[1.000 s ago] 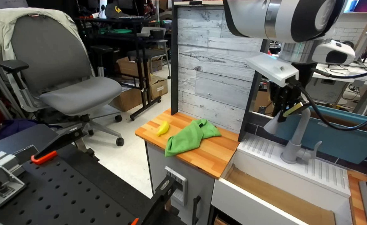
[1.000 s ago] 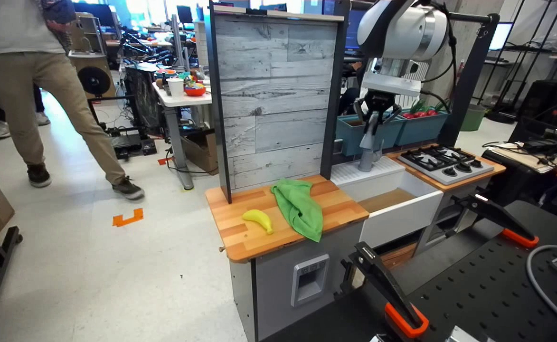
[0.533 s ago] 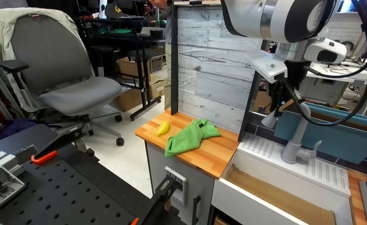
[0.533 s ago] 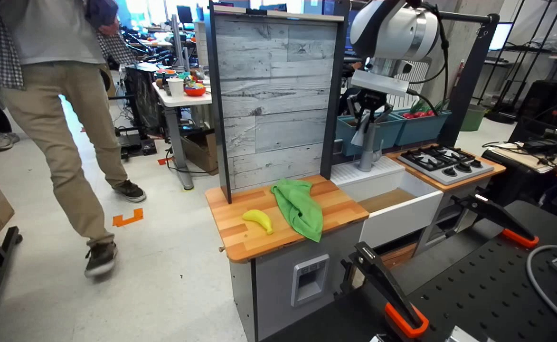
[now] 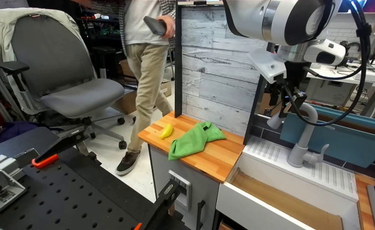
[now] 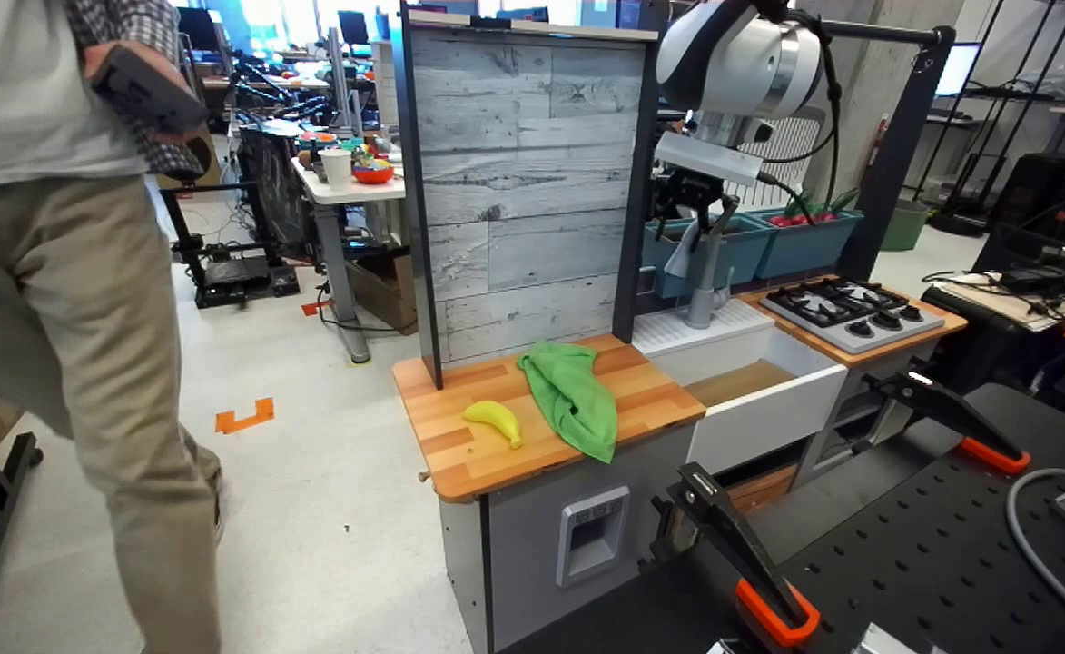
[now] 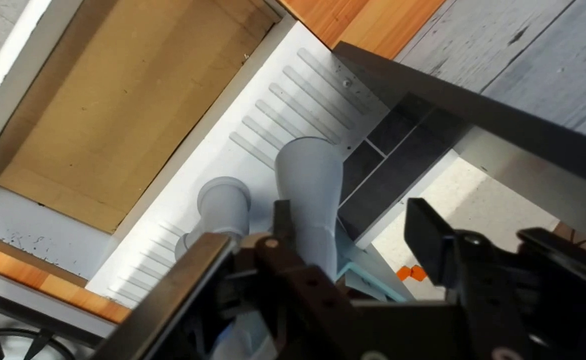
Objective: Move the faucet of the sink slightly to the left.
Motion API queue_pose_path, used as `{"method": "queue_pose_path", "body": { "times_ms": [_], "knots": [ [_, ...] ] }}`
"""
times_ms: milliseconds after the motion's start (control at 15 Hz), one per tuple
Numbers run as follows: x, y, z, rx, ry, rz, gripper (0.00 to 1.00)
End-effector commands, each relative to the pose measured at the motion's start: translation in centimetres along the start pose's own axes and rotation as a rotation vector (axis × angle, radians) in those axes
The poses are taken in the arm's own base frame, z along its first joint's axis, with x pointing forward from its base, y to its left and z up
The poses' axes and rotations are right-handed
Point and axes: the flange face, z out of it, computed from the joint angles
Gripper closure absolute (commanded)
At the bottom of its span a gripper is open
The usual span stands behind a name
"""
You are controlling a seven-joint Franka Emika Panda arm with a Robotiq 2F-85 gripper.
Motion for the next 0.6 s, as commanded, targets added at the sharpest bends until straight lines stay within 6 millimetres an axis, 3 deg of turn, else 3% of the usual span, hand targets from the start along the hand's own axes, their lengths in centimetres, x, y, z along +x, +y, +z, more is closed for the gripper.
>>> {"method": "queue_pose_path", "body": {
  "times_ms": [0,133,533],
  "knots": [
    [-0.8,-3.24,-0.42,0.071,-0.03,-0.001,0.07],
    [-0.93,-3.34,-0.42,0.074,-0.027,-0.011,0.0],
    [-0.77,-2.43,-0.98,0.08,-0.014,-0.026,0.0]
  ]
}}
